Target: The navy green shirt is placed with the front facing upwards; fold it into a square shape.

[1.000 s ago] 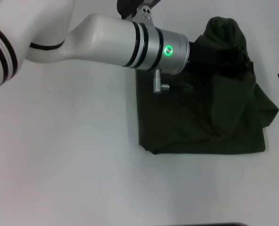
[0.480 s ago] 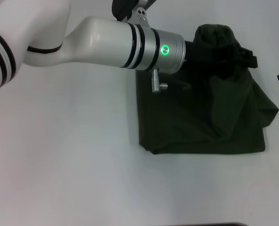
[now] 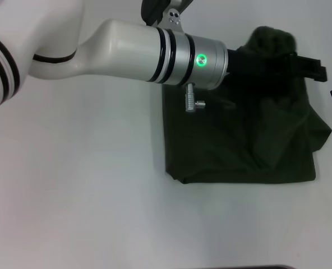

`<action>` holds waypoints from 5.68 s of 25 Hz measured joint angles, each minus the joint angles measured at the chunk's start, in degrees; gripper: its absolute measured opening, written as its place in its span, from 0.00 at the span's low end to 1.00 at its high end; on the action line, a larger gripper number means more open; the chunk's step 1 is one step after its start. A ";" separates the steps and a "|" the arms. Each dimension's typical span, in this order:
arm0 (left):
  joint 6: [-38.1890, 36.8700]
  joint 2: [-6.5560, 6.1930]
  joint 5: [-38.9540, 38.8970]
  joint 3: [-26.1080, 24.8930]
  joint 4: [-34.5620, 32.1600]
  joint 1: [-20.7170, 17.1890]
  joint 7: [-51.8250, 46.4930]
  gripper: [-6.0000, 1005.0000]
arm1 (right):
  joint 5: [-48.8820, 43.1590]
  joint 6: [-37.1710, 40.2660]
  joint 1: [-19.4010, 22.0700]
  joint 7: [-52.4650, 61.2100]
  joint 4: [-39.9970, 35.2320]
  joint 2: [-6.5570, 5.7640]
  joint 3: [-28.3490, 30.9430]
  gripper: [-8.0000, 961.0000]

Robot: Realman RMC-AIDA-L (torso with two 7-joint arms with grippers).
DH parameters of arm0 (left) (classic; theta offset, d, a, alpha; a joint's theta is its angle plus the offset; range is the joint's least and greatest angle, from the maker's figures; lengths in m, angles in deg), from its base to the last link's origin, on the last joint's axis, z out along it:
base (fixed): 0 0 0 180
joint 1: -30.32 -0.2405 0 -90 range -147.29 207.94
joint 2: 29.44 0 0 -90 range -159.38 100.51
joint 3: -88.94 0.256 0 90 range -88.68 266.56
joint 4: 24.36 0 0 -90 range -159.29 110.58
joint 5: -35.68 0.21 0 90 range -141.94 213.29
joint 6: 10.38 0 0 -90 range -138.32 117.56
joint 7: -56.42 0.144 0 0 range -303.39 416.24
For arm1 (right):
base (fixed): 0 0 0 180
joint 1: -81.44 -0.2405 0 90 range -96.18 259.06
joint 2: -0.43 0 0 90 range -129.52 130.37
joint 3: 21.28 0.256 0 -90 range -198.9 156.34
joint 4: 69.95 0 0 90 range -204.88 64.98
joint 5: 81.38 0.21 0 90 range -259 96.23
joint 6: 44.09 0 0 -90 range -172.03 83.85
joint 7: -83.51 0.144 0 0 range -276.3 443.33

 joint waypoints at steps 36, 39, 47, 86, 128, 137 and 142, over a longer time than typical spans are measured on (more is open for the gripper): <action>-23.71 -9.72 19.81 -15.39 3.16 -5.91 7.41 0.65 | 0.12 -2.16 -1.58 -0.03 0.02 0.94 -1.20 0.86; -27.68 -10.46 25.02 -19.58 3.94 -6.49 7.32 0.65 | 0.52 -1.90 -1.80 -0.07 0.14 1.10 -0.91 0.86; -32.76 -10.94 28.94 -31.86 8.58 -12.37 7.25 0.65 | 0.28 3.75 -1.85 -1.31 0.36 2.38 -2.21 0.86; -32.13 -10.37 30.14 -36.85 9.67 -14.98 6.63 0.65 | -2.19 -2.03 -2.34 0.72 -3.58 4.26 -1.89 0.86; -30.65 -9.59 30.20 -37.57 9.40 -14.98 6.60 0.65 | 8.28 -14.57 -1.82 2.75 -3.76 9.36 -1.87 0.86; -30.64 -9.57 30.20 -37.57 9.41 -15.04 6.70 0.65 | 8.39 -22.93 -0.95 1.88 2.45 10.09 -5.38 0.86; -30.62 -9.49 30.20 -37.57 9.28 -15.23 6.77 0.65 | 4.16 -26.63 -0.06 2.55 2.59 10.43 -5.88 0.86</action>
